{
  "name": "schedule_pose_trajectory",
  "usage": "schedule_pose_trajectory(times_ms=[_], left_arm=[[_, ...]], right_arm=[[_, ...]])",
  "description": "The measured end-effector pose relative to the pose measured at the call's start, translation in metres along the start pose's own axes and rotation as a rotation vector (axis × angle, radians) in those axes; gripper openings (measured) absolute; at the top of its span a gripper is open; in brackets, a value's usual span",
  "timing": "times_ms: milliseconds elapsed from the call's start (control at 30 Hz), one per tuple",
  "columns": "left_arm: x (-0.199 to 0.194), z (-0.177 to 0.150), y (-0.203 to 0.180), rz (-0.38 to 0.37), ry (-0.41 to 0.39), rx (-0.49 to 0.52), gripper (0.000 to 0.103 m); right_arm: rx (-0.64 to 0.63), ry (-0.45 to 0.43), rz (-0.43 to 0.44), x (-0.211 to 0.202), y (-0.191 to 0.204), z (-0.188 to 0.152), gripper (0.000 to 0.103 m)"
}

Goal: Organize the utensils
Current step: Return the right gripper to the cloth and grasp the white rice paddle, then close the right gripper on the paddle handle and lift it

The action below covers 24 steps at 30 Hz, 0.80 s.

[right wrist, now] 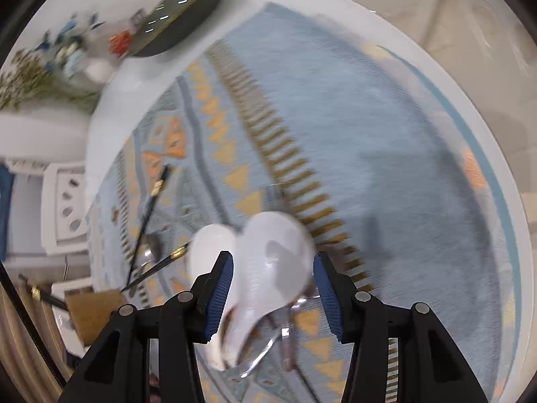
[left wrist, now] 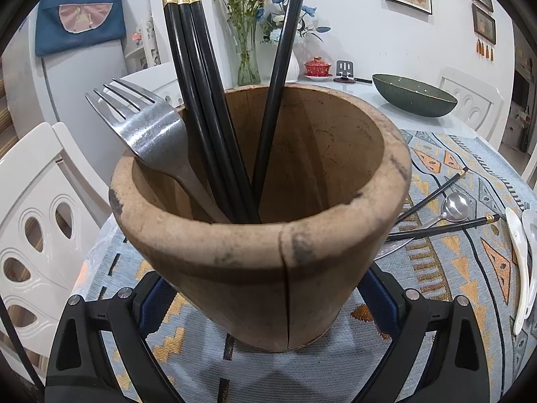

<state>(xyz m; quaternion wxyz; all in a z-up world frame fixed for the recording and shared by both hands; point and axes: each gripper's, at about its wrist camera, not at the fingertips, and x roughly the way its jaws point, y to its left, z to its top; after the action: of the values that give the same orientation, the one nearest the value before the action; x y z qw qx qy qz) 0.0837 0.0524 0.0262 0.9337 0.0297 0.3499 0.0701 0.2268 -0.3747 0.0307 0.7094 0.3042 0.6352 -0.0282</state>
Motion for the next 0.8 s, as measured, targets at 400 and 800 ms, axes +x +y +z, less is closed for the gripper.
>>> schedule_pose_trajectory(times_ms=[400, 800], left_arm=[[0.0, 0.0, 0.003, -0.009, 0.005, -0.004, 0.098], [-0.001, -0.001, 0.005, -0.016, 0.005, -0.007, 0.098]], right_arm=[[-0.259, 0.095, 0.132, 0.045, 0.087, -0.026, 0.007], [-0.614, 0.25, 0.009, 0.082, 0.177, -0.091, 0.007]])
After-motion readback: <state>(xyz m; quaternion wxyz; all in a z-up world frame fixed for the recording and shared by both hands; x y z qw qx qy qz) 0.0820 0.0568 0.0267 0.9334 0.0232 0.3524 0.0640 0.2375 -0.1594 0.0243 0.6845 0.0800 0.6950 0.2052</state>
